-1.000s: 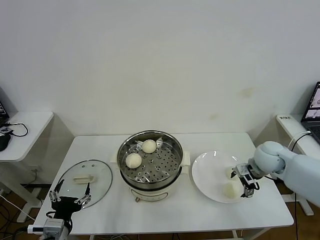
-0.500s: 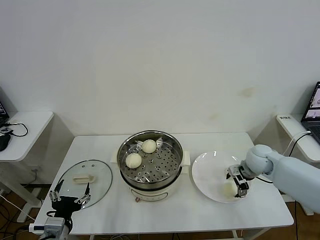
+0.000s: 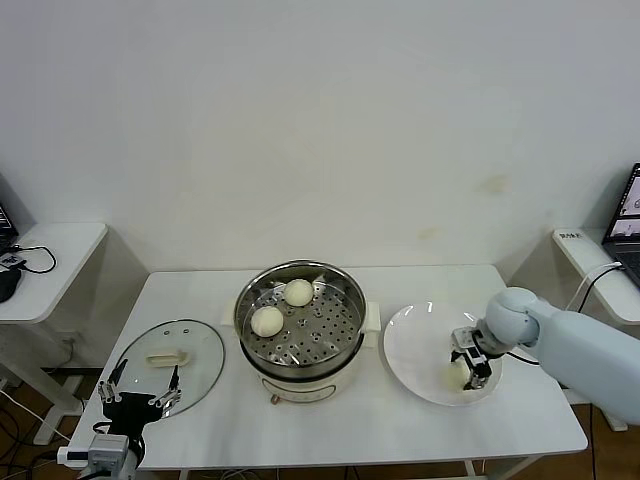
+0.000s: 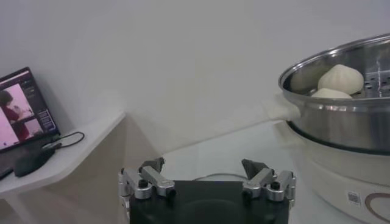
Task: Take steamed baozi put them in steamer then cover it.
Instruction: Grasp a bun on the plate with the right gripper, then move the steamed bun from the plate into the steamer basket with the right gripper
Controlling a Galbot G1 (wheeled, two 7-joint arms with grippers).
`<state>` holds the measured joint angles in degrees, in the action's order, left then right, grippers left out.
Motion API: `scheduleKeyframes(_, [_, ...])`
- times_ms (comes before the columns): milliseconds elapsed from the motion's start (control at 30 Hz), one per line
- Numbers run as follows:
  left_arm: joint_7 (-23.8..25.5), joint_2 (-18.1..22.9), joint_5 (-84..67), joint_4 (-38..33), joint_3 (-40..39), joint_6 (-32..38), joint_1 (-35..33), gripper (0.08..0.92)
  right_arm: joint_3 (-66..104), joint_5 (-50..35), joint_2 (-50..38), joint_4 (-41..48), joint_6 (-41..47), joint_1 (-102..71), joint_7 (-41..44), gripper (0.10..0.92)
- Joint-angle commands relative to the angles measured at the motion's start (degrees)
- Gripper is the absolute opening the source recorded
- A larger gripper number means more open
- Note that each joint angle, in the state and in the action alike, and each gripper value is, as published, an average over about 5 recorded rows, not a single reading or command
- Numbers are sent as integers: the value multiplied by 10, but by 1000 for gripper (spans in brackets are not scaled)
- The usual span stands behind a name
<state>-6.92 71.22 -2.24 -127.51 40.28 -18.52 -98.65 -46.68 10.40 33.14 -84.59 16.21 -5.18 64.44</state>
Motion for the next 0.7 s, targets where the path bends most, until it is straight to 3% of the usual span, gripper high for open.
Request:
scheduleKeyframes(33, [0,-1,0,-2,-1,0,0,823,-21,-32,-24,-25,1,83,25,645])
scheduleKeyframes(333, [1,-10,-7,-7,3,0,3,823,-78,-115,-12,-30,4,260,35,645])
scheduleKeyframes(700, [0,-15,-12,-8,6,0,8,823,-156,-204,131,-1,19,430,20,645])
